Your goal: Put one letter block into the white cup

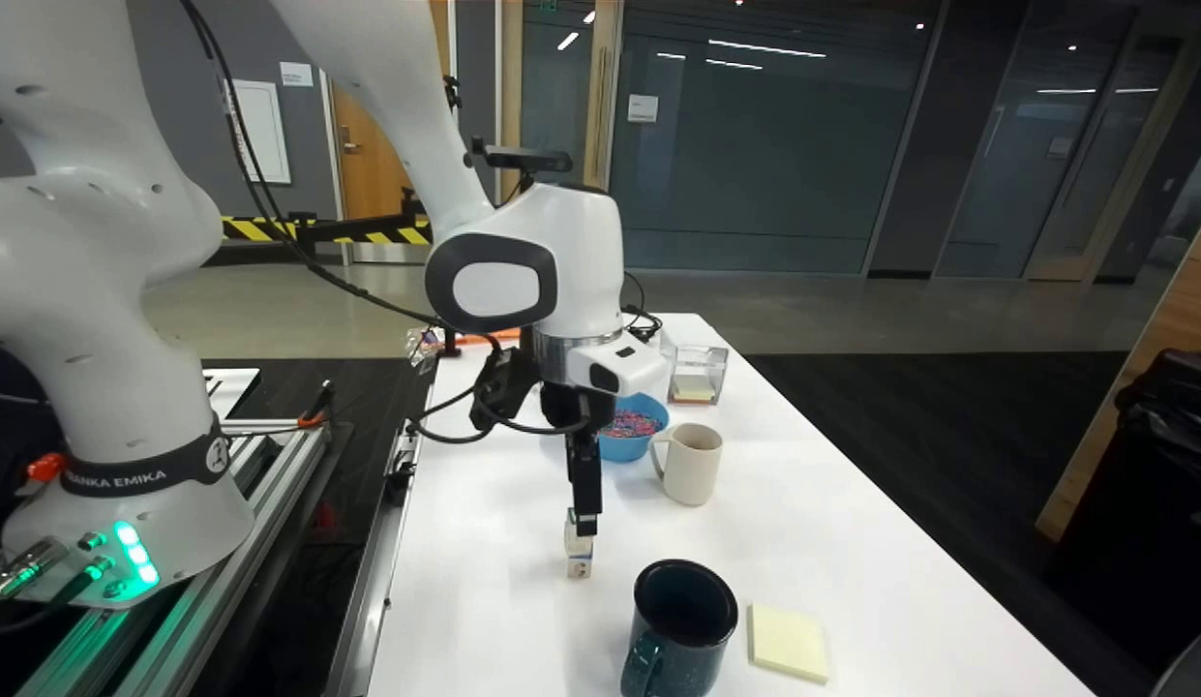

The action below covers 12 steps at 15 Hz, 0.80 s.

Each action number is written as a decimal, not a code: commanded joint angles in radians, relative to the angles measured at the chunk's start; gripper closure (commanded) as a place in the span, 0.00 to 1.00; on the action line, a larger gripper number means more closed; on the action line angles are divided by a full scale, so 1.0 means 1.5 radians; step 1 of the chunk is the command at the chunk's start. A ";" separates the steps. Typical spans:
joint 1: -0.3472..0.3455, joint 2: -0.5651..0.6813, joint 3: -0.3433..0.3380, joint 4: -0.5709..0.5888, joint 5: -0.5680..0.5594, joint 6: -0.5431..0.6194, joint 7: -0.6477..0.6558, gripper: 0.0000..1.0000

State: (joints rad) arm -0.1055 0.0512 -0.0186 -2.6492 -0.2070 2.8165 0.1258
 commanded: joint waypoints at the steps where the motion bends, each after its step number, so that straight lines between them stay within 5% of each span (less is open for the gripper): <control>1: 0.025 0.060 -0.007 0.038 0.000 0.028 -0.041 0.00; 12: 0.073 0.078 -0.010 0.072 -0.005 0.002 -0.055 0.00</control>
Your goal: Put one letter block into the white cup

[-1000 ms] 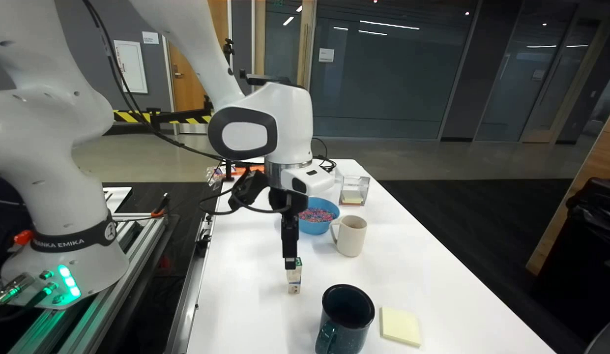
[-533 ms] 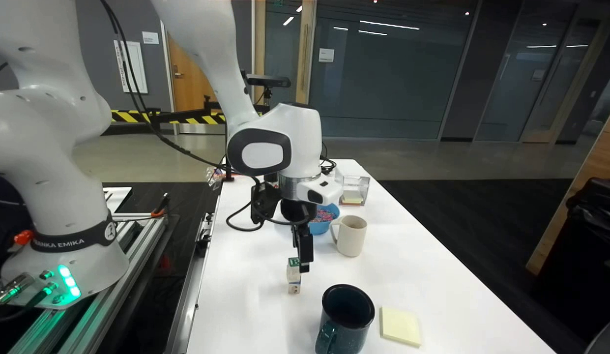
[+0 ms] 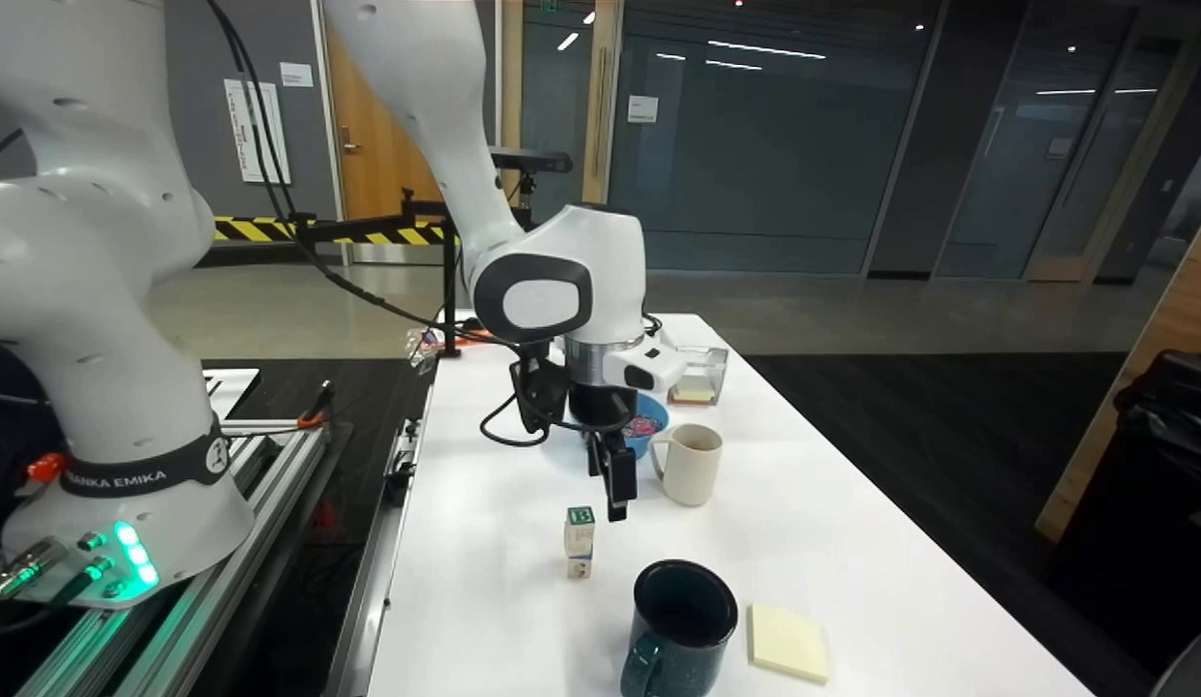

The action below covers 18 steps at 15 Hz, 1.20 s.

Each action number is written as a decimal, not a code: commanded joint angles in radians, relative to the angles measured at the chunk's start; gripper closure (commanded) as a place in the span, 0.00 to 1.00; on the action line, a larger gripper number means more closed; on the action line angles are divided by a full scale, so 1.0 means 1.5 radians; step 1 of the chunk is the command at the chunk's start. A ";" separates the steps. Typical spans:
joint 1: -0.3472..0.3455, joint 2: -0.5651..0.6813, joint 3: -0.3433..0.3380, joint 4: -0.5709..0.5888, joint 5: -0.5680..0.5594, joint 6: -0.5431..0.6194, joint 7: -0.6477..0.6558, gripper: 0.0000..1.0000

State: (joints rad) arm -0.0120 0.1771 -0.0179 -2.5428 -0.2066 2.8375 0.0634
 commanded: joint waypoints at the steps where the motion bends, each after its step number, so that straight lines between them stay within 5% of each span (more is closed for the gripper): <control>1: 0.013 -0.008 -0.013 -0.002 -0.012 -0.013 -0.011 0.00; 18: 0.031 0.019 -0.047 -0.014 -0.052 -0.035 0.006 0.00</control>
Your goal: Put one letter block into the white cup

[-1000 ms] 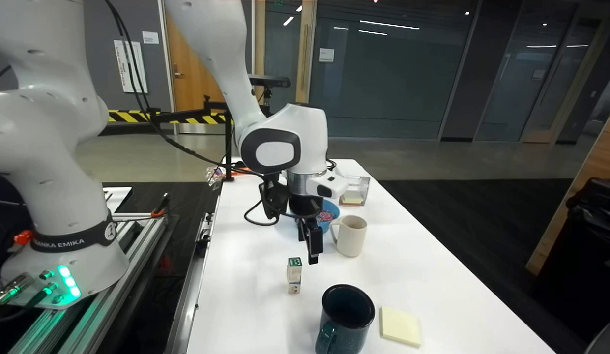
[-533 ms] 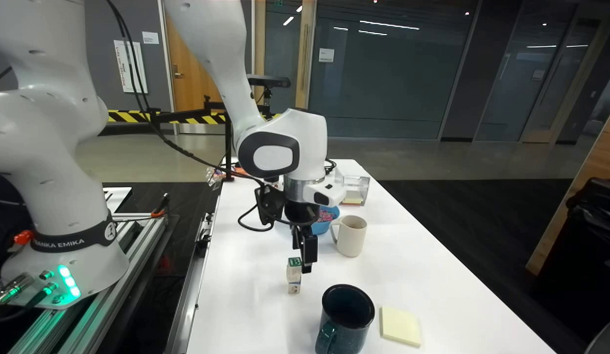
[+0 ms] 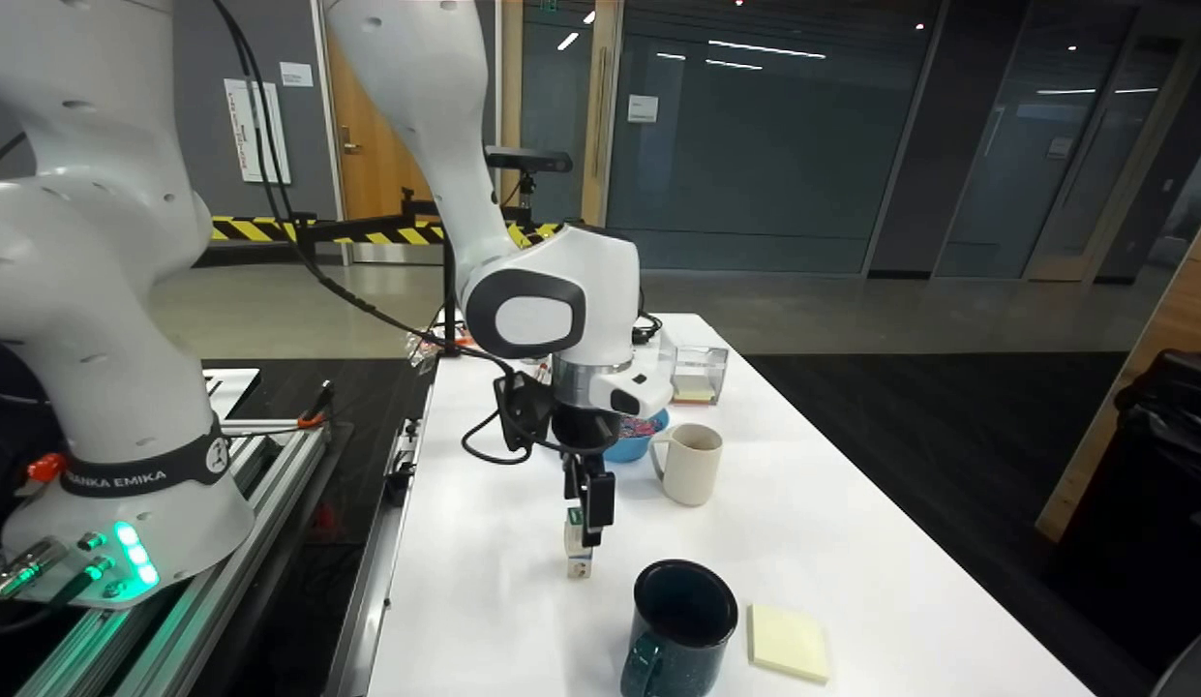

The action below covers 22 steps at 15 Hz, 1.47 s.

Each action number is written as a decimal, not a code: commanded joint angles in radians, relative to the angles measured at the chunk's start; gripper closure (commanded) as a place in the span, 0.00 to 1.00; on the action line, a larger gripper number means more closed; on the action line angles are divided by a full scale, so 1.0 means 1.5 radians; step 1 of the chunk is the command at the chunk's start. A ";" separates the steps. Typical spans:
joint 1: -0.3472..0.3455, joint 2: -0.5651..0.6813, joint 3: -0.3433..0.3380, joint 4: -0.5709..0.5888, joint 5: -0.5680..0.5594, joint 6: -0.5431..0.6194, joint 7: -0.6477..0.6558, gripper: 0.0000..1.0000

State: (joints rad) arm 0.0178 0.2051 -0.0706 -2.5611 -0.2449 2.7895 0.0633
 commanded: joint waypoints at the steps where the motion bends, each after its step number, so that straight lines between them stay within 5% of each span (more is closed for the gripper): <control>1: 0.012 -0.001 -0.012 -0.002 -0.027 -0.004 0.007 0.00; 12: 0.015 -0.002 -0.029 -0.005 -0.037 -0.006 0.012 0.00; 14: 0.014 -0.001 -0.028 -0.003 -0.034 -0.007 0.010 0.26; 22: 0.018 0.000 -0.032 -0.001 -0.044 -0.005 0.017 0.84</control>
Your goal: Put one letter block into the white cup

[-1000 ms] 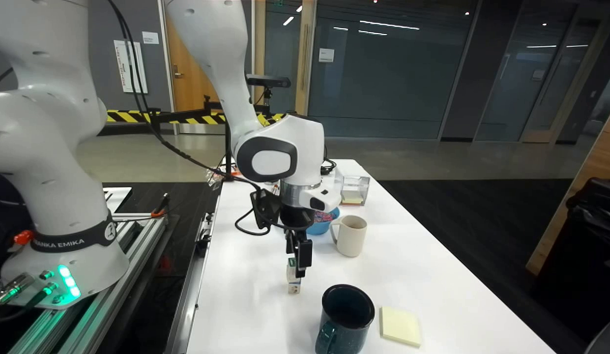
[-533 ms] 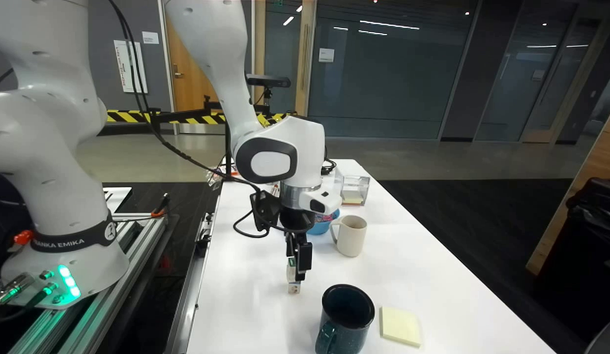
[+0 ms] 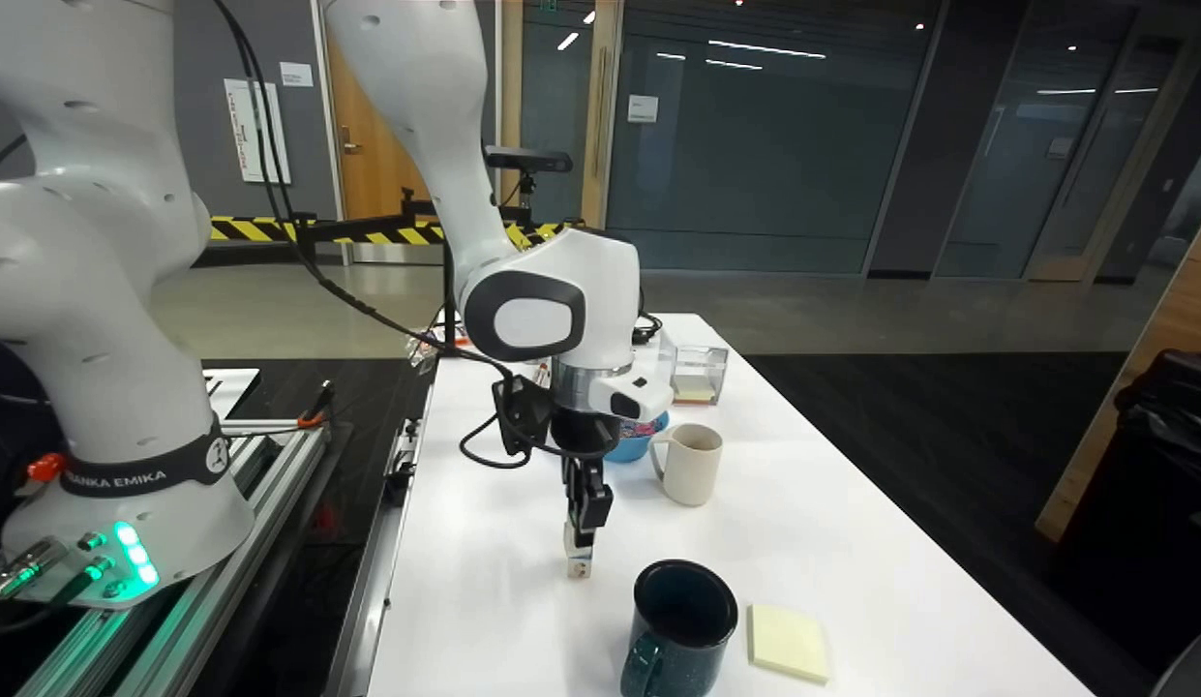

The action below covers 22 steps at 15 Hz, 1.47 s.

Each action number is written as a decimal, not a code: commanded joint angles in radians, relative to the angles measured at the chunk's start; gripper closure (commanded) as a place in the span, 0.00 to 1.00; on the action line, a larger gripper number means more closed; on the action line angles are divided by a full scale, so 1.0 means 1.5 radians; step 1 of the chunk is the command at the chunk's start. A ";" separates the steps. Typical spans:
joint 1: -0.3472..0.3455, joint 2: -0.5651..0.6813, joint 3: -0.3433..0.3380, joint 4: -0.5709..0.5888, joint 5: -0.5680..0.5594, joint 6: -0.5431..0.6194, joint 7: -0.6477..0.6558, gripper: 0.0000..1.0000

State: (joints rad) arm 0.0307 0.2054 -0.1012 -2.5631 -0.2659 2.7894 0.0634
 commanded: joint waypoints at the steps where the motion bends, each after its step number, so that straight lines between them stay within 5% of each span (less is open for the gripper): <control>1: 0.009 0.000 -0.012 0.001 -0.032 -0.004 0.017 0.90; 7: 0.011 -0.008 -0.015 -0.003 -0.041 -0.009 0.022 0.90; 22: 0.005 -0.205 0.068 -0.010 -0.017 -0.097 0.007 0.90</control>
State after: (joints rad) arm 0.0453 -0.0352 -0.0245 -2.5647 -0.2826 2.6850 0.0649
